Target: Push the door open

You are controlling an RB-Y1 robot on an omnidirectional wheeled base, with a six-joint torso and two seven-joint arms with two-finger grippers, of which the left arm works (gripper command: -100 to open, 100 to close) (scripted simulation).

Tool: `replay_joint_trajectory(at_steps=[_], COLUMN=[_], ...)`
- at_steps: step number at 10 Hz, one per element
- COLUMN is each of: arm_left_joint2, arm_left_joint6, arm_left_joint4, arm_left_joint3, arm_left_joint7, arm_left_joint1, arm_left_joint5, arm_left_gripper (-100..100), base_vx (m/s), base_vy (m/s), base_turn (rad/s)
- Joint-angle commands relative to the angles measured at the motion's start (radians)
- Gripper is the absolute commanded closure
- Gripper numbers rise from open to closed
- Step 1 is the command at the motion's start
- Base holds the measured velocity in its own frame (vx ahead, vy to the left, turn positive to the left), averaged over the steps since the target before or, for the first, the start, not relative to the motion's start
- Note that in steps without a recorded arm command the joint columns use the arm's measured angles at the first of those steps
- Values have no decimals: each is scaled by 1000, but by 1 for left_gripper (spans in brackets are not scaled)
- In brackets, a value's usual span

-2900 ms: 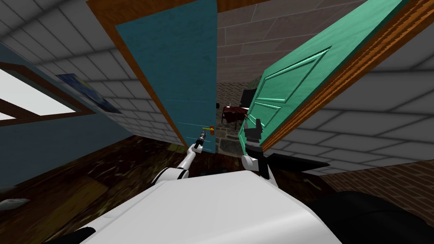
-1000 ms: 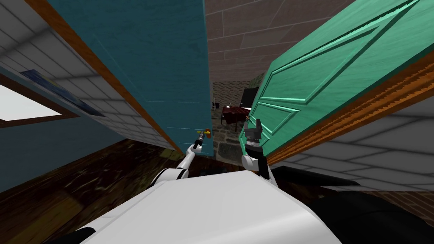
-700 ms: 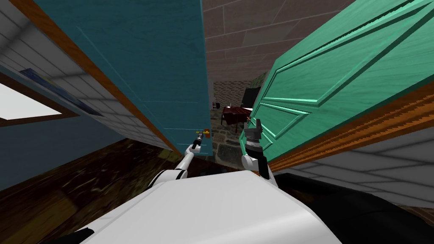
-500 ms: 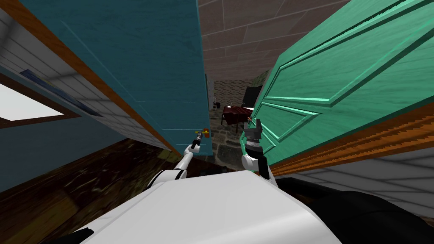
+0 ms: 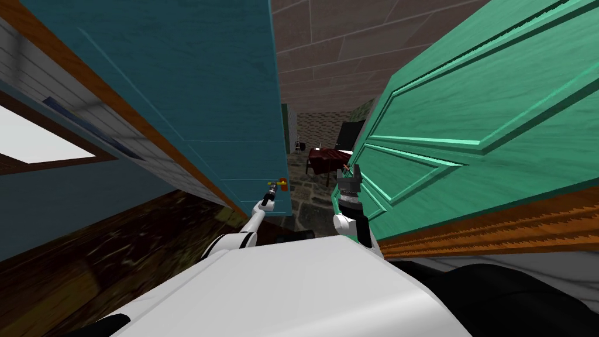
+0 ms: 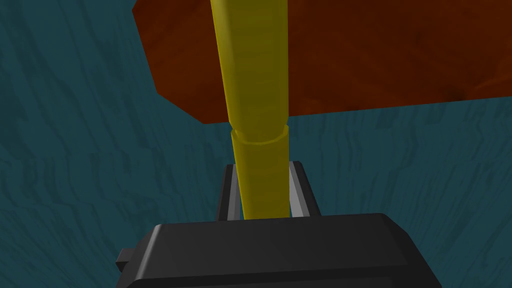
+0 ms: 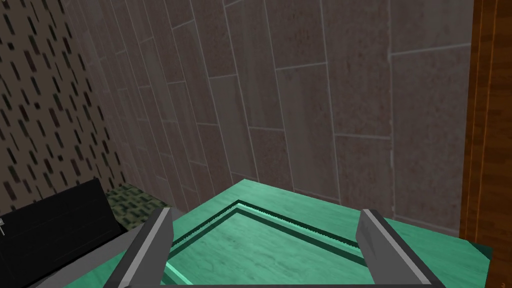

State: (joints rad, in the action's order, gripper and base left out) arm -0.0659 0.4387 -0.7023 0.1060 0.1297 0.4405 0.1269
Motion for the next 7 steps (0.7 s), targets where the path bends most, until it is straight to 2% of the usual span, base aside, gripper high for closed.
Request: replay_joint_trajectory(at_steps=[1,2,3,4,6,7], arm_left_joint2=[-20,-23,-23,-26,-26,-27], arm_left_joint6=[-9,-9,-9,-10,-11,-12], arm_left_joint4=[-26,-26,-26,-26,-26,-26], arm_left_joint3=[25,38,38,59,65,84], arm_left_joint7=[-5,-10,-10,-18,-20,-27], arm_left_joint1=[-1,-2,-2,-4,-4,-5], arm_left_joint5=[-8,-12,-12,-19,-21,-27], arm_left_gripper=[100,100,100,100,100,100], base_vx=[156,164,119,141,133,122], base_vy=[-136,-157,-113,-124,-106,-92], base_turn=[73,82,39,62,54,48])
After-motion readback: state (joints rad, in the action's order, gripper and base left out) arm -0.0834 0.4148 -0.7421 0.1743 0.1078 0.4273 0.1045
